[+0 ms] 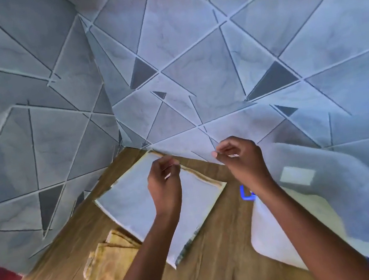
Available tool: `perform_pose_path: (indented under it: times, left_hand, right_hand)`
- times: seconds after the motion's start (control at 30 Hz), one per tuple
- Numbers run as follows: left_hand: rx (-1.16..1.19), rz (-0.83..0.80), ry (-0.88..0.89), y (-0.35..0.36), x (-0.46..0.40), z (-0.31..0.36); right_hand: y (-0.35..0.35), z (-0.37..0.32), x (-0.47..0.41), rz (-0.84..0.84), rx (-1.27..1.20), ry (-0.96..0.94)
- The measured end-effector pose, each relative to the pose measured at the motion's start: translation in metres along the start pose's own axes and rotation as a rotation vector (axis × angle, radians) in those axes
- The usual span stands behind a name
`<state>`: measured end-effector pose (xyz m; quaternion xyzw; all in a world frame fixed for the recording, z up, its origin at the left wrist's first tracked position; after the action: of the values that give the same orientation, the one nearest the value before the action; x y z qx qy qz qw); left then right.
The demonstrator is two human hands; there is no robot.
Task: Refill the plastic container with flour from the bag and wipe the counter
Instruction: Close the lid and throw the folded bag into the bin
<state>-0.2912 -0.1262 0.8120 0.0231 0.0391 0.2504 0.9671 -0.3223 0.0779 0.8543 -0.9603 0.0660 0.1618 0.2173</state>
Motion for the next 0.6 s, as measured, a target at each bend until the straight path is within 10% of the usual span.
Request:
perform_pose_path:
  times: [0.6]
  left_hand:
    - [-0.146, -0.835, 0.628, 0.227, 0.321, -0.006]
  right_hand:
    - [-0.315, 0.161, 0.231, 0.649, 0.02, 0.328]
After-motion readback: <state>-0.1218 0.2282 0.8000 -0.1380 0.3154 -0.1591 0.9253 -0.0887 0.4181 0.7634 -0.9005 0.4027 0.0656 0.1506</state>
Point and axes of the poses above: each hand's wrist, its own x-axis away from the middle knuckle, its own y-axis out of the palm, z = x × y, the point moved 4 cm from there along -x, towards the middle knuckle, and after that the axes turned 1 degree about -y, right-handed, at the moved point
